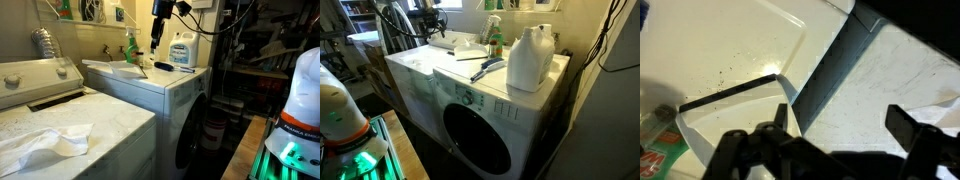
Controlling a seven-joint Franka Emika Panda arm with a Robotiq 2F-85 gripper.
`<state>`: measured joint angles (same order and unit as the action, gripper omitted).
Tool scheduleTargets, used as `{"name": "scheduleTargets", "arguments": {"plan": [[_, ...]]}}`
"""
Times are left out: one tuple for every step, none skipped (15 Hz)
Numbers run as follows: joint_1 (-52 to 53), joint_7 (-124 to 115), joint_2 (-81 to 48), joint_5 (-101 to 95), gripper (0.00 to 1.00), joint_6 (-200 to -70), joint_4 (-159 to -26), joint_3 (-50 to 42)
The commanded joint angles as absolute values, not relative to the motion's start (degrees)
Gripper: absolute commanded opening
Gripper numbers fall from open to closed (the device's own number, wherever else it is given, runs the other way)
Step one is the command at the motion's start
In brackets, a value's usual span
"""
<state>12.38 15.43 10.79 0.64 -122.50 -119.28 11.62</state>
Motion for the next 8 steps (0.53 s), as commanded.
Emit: {"name": "scheduleTargets", "arguments": {"plan": [[13.12,15.86,8.06,0.70,1.00,-123.79,-117.54,11.86],[13.29,15.56,6.95,0.59,1.00,-124.44,-116.87,12.12],[13.47,15.34,5.35,0.40,1.00,-125.37,-115.98,12.43],[13.53,15.14,3.75,-0.33,1.00,-126.40,-115.17,12.81],[13.63,15.20,2.08,-1.27,1.00,-127.39,-114.27,13.20],[13.71,14.78,-0.02,-1.97,1.00,-128.93,-113.29,13.58],[13.63,13.81,-1.78,-4.45,1.00,-131.03,-112.53,13.88],[13.73,13.22,-3.48,-5.29,1.00,-132.50,-111.60,13.99]]}}
